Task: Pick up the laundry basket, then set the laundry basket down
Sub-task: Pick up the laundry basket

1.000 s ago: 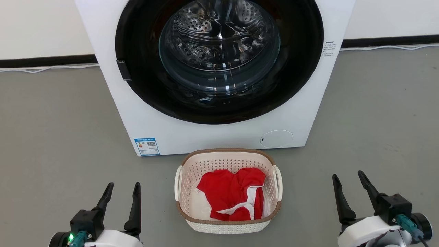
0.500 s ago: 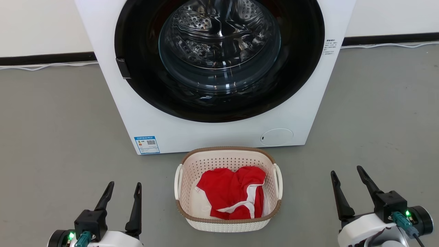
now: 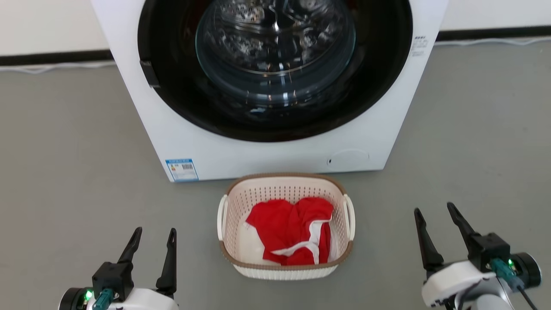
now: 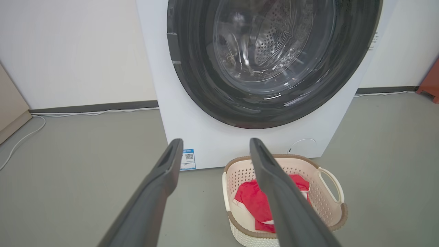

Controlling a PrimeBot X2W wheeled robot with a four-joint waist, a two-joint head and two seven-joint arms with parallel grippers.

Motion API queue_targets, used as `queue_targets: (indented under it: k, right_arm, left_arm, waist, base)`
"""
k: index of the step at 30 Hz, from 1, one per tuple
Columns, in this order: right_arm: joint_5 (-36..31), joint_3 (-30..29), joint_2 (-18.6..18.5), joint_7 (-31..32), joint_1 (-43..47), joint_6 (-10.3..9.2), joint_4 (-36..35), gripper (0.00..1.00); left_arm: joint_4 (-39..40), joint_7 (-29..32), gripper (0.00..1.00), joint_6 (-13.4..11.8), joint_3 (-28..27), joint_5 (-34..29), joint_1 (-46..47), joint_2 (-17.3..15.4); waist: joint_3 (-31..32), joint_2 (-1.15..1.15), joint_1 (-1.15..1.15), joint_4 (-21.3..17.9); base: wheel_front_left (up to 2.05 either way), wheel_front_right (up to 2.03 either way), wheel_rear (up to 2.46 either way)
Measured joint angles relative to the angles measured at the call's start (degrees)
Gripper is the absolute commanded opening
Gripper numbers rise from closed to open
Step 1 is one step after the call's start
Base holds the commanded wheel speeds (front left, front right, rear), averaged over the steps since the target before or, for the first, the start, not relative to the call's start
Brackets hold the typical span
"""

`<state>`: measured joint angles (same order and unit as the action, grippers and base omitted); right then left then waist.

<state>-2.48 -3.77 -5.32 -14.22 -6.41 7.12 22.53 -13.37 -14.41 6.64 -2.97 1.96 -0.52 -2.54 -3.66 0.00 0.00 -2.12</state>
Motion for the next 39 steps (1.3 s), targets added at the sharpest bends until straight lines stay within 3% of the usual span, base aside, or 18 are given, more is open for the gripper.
queue_targets:
  k: [10,21,39]
  right_arm:
    - [2.3,0.0,0.5,0.0,-6.6,0.00,5.9,1.00]
    - [3.9,1.0,-0.1,-0.2,-21.3,0.00,23.3,1.00]
    - [2.4,1.9,-2.4,-0.2,-38.6,0.01,35.5,1.00]
  left_arm:
    - [-3.8,-0.1,1.00,0.5,1.9,0.1,7.6,0.0]
    - [-19.9,-0.3,1.00,0.5,6.5,-0.1,23.4,0.1]
    - [-36.3,-0.3,1.00,0.4,9.4,-1.4,43.9,0.5]
  waist:
    - [-6.6,0.00,0.00,0.4]
    - [-17.5,0.00,0.00,1.0]
    - [-34.9,0.00,0.00,2.6]
  base:
    - [0.00,0.00,0.00]
    - [0.00,0.00,0.00]
    - [0.00,0.00,0.00]
